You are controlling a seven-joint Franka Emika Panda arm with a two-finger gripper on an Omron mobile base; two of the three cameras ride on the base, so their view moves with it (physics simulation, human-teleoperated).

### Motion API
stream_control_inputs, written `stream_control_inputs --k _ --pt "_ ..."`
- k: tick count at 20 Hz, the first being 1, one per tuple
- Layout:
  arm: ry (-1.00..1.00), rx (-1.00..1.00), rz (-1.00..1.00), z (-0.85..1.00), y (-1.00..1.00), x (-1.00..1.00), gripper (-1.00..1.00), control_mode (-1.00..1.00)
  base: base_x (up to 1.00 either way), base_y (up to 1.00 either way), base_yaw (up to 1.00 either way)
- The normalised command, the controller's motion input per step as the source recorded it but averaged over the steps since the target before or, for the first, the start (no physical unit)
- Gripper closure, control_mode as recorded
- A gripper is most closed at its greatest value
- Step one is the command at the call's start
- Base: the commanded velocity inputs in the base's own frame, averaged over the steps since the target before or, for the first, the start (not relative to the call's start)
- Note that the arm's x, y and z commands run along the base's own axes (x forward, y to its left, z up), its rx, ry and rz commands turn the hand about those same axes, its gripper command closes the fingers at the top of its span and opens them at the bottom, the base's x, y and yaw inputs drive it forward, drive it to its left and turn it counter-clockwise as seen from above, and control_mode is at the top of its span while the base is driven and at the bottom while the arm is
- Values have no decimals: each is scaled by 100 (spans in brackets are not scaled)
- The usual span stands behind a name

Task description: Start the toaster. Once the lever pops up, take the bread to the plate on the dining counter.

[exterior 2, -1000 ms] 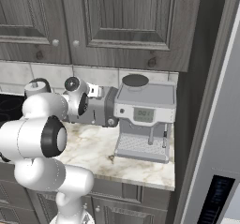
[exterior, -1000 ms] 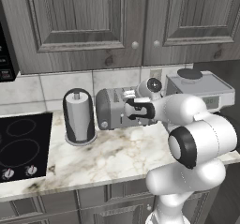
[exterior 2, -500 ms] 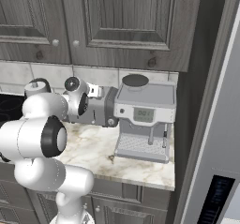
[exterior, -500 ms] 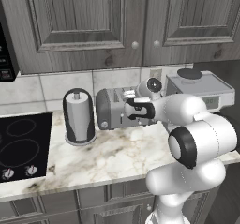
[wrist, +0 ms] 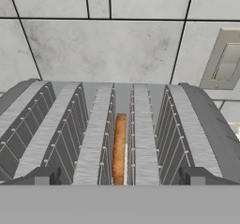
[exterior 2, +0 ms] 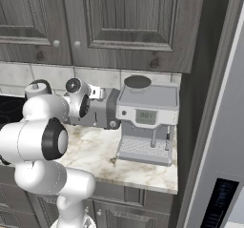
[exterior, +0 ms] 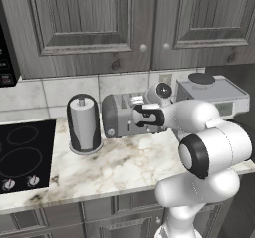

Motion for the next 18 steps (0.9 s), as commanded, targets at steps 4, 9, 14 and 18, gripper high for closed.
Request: stream_control_inputs --k 4,9,14,18 --pt "0 0 0 0 0 0 -100 -100 0 0 0" --pt "0 0 0 0 0 0 -100 -100 0 0 0" --pt "0 0 0 0 0 0 -100 -100 0 0 0" --pt "0 0 0 0 0 0 -100 -100 0 0 0"
